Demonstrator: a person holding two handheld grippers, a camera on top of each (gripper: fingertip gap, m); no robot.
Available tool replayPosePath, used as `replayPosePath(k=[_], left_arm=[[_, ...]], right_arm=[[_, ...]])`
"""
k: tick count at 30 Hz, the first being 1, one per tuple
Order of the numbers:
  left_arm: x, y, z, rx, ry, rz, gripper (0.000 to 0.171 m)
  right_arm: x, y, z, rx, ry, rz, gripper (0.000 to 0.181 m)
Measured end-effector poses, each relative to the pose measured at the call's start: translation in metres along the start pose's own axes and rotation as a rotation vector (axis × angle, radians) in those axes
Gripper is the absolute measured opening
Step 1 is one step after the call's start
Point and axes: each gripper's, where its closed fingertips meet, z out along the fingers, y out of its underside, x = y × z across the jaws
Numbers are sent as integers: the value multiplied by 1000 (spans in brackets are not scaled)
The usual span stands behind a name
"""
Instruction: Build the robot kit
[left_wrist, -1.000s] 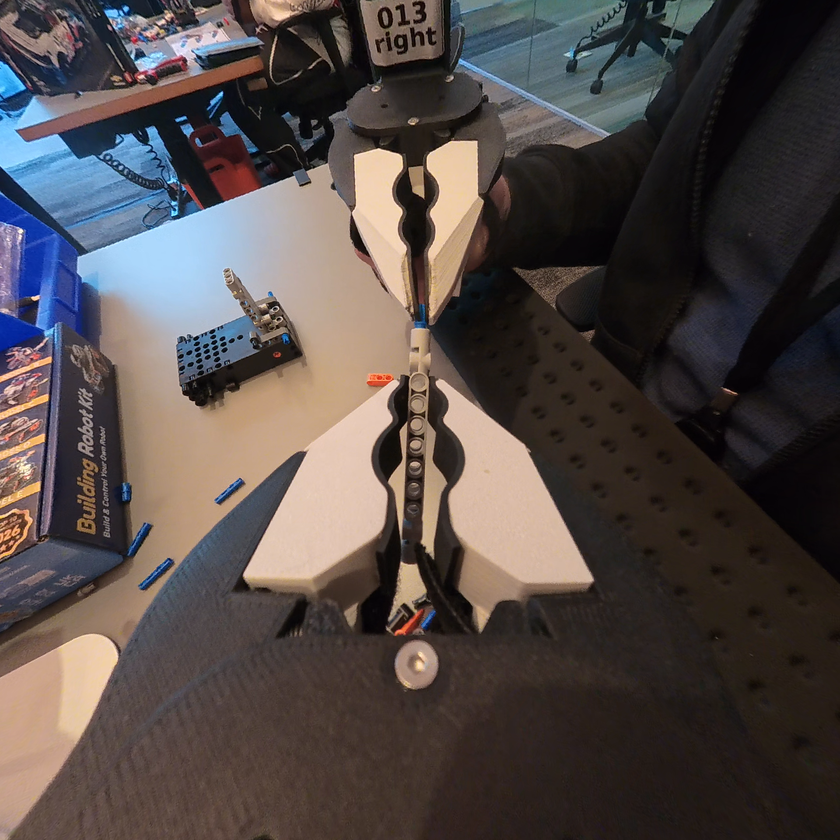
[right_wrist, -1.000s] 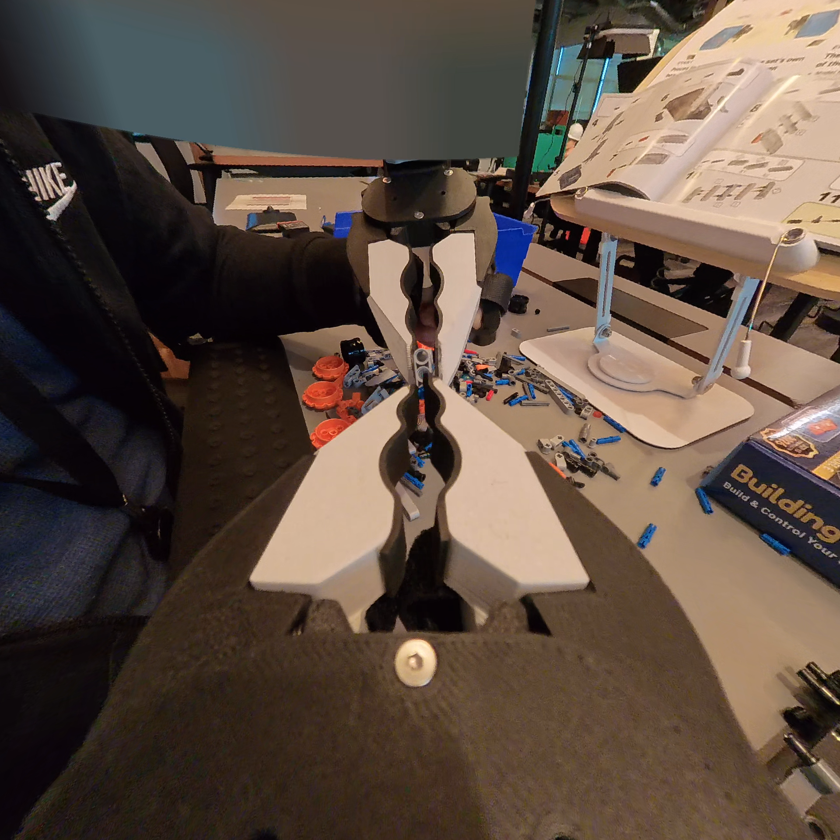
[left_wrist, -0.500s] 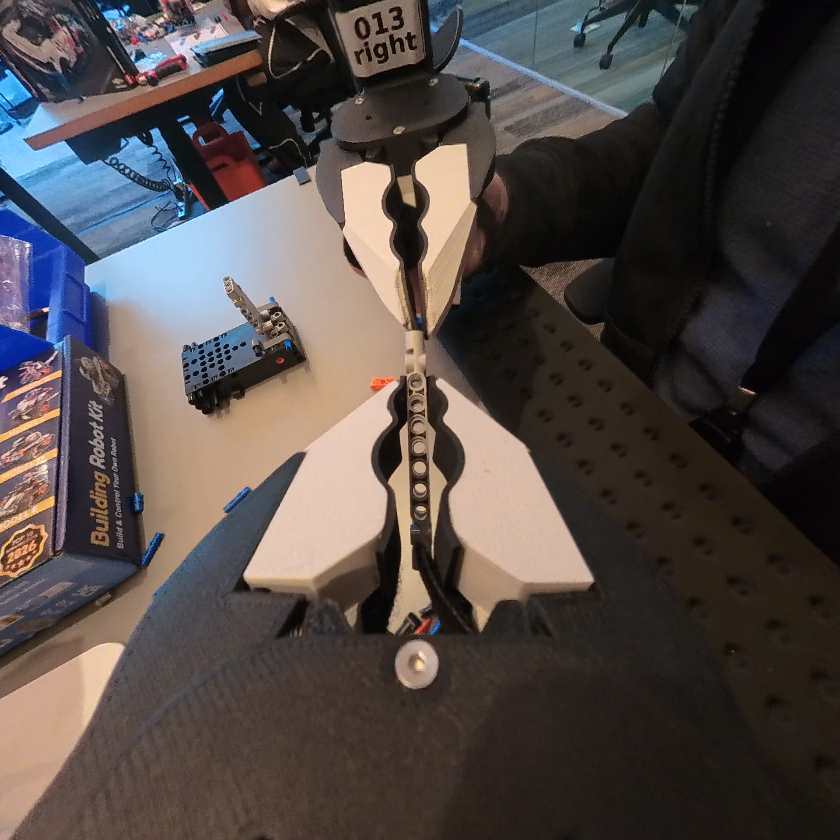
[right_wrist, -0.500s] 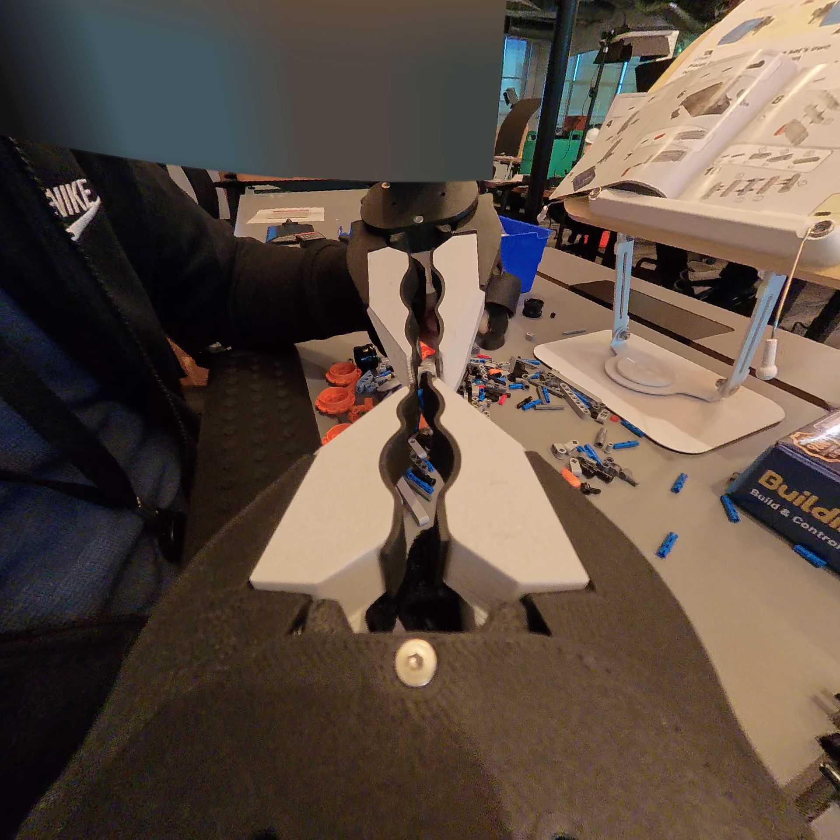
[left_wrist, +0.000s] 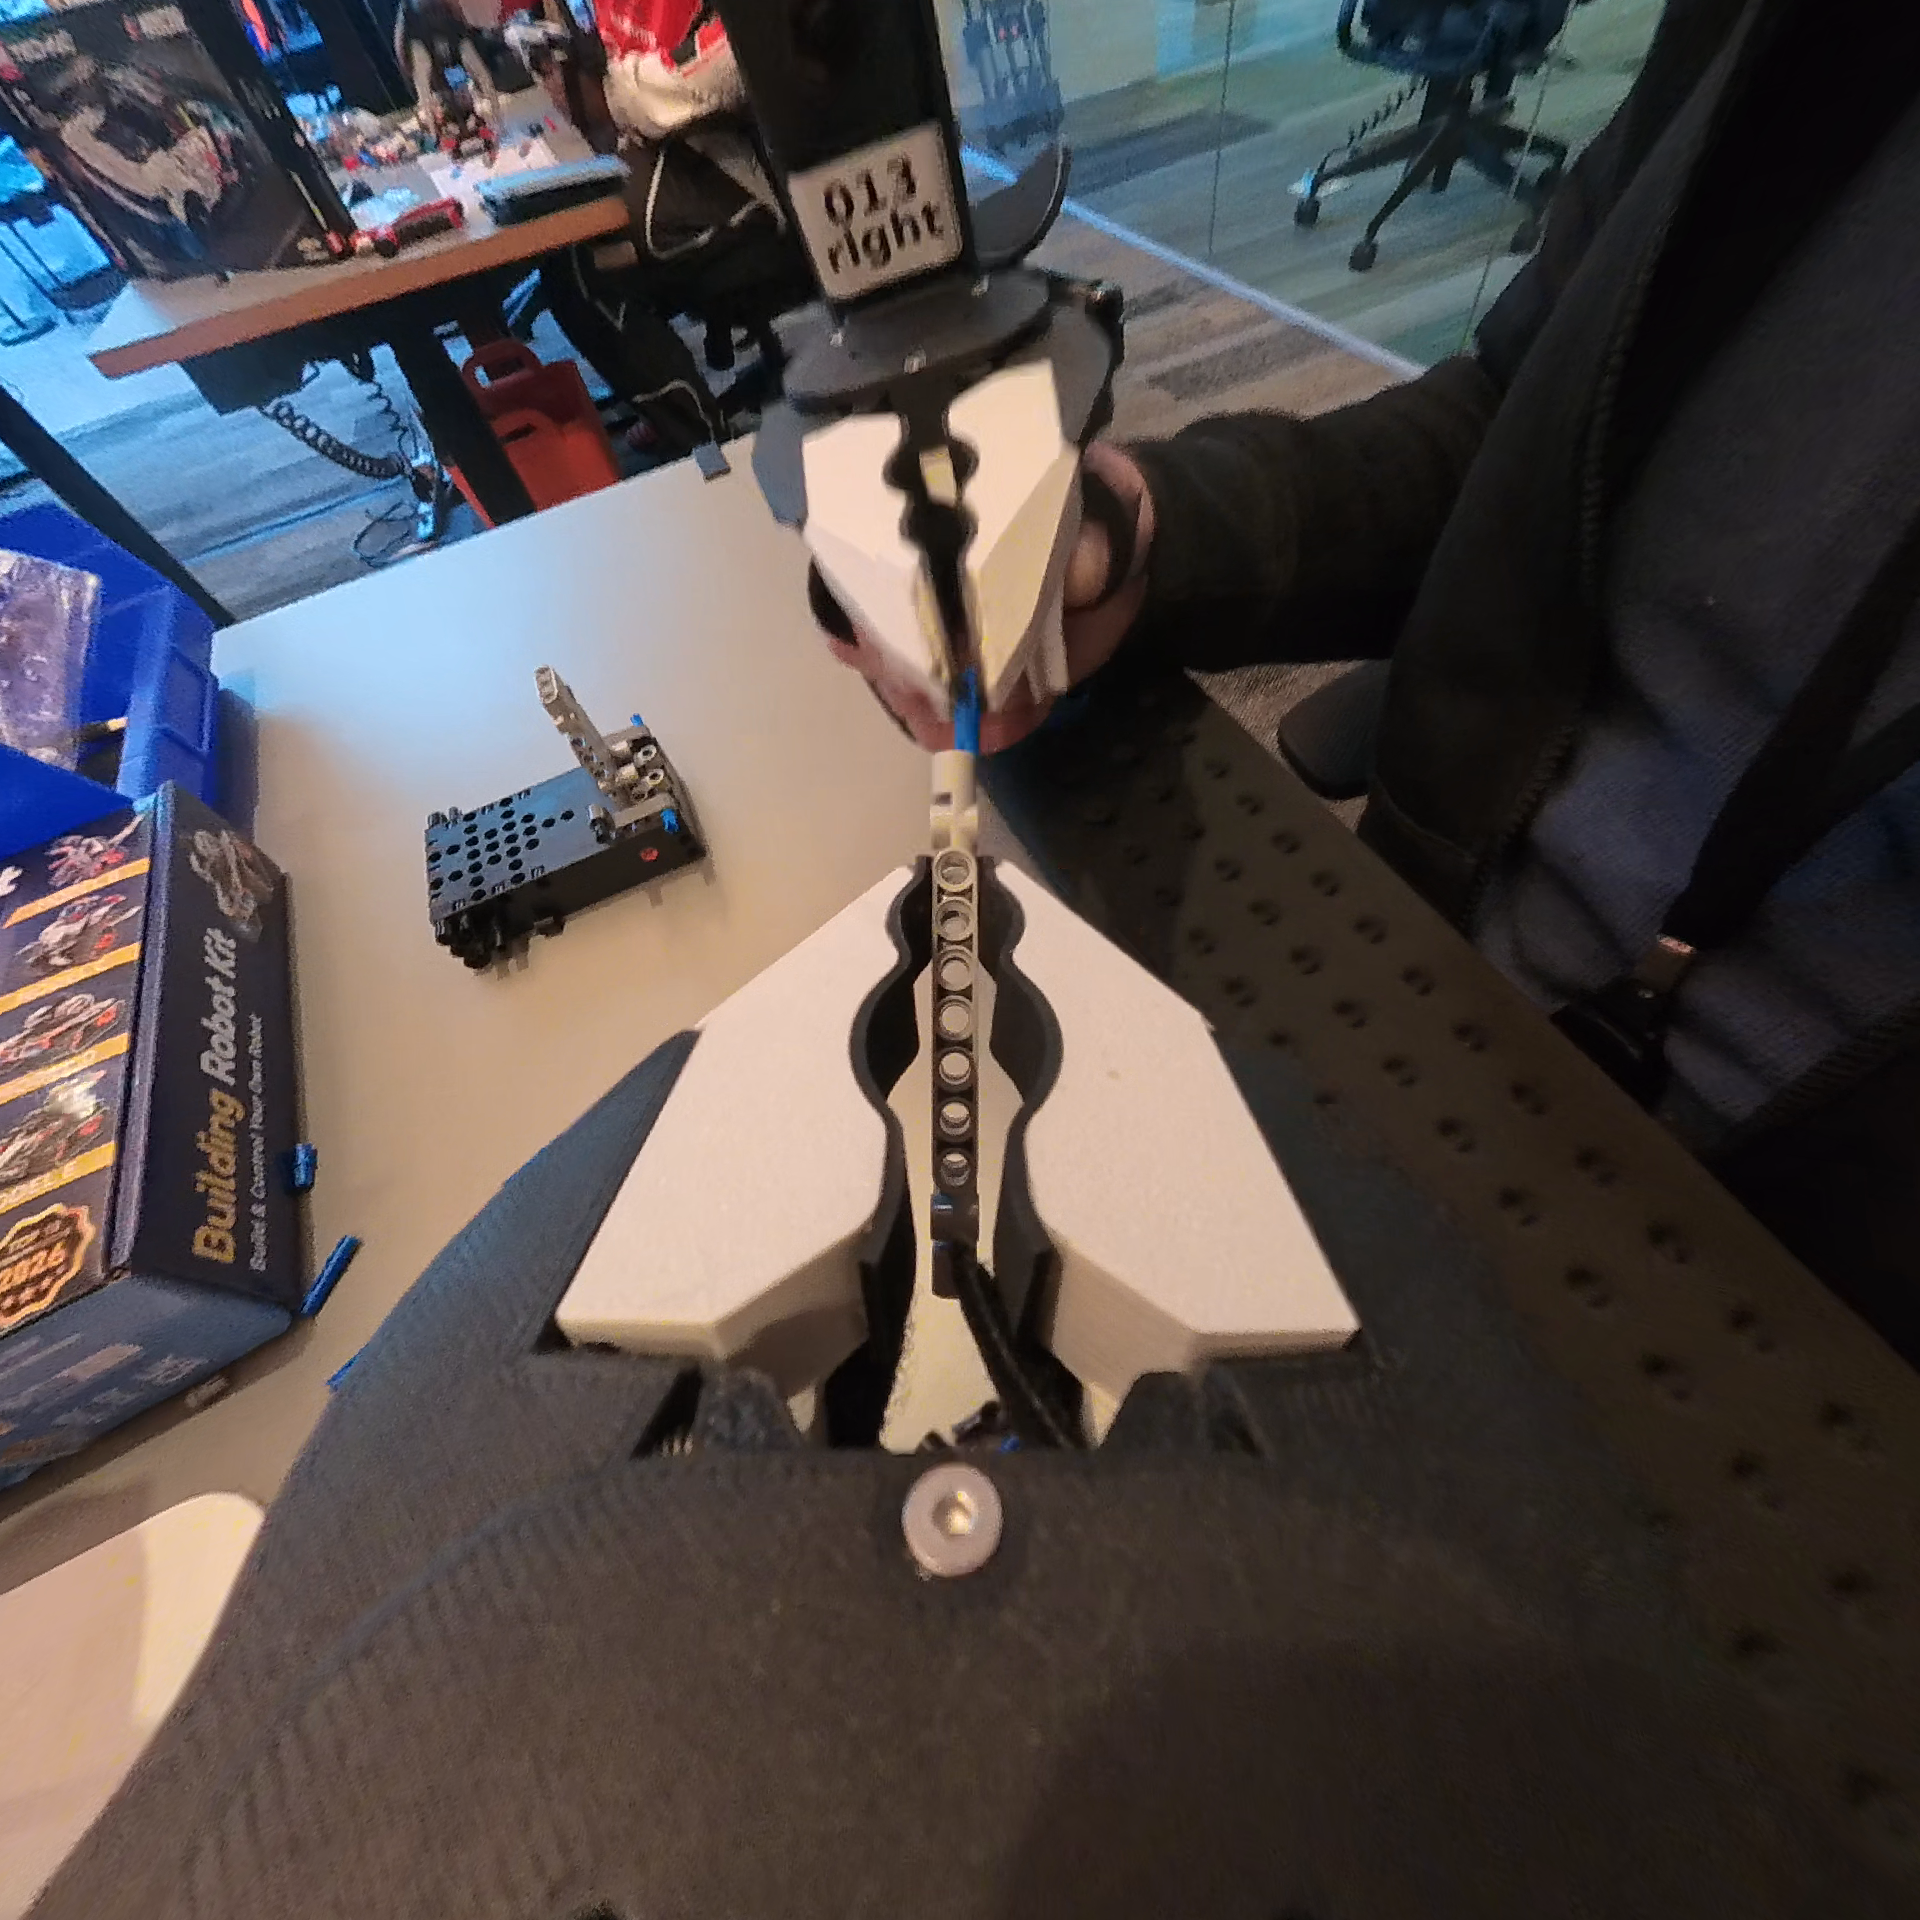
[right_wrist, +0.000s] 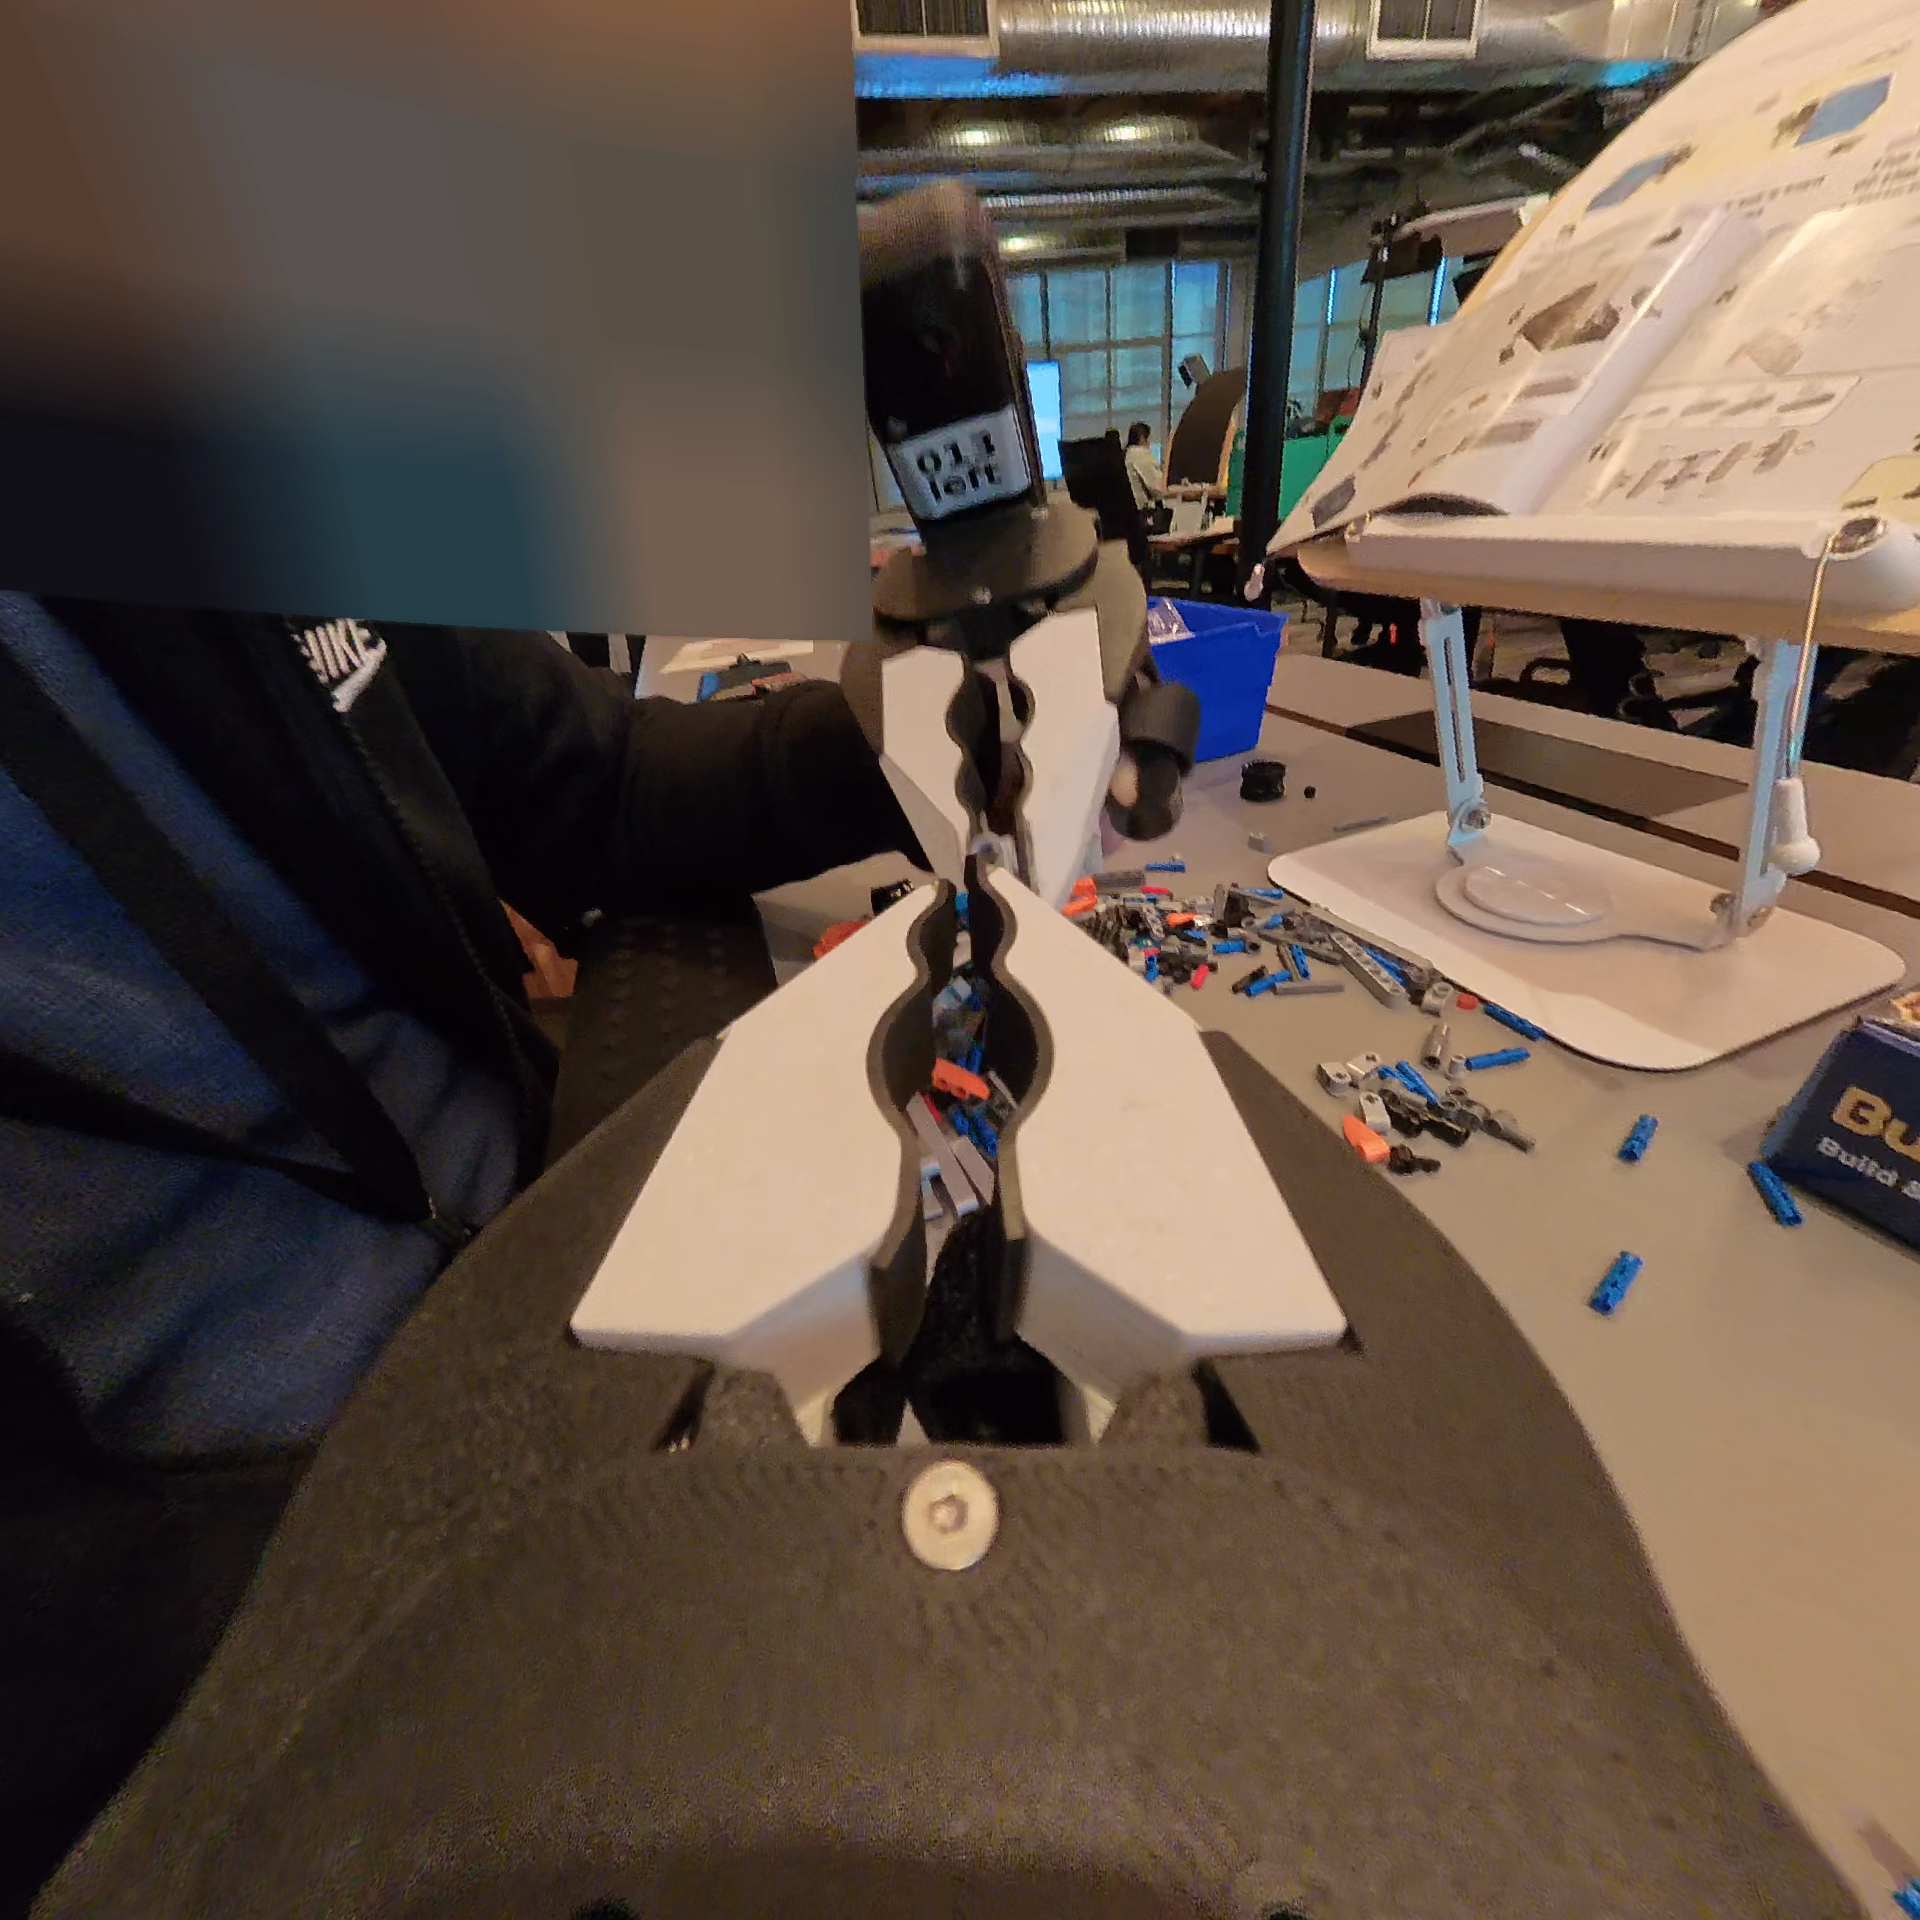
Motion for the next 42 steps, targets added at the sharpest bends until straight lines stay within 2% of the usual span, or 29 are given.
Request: replayPosePath(k=[4, 17, 23, 32, 36, 39, 42], left_arm=[[4, -7, 4, 56, 29, -27, 5], [3, -25, 1, 189, 39, -83, 5], [3, -23, 2, 172, 21, -58, 5], [6, -33, 1, 247, 60, -97, 5], [5, -32, 1, 239, 45, -78, 5], [6, -48, -8, 322, 62, -84, 6], [4, -44, -1, 211, 7, 10, 6]], right_arm=[[-2, -13, -3, 97, -47, 60, 0], [-4, -19, -4, 162, -59, 53, 0], [-4, -17, -4, 148, -44, 35, 0], [-11, -24, -6, 192, -62, -10, 0], [-12, -22, -6, 185, -76, 7, 0], [-9, -5, 4, 91, -56, 13, 0], [-15, -15, 1, 139, -86, 27, 0]])
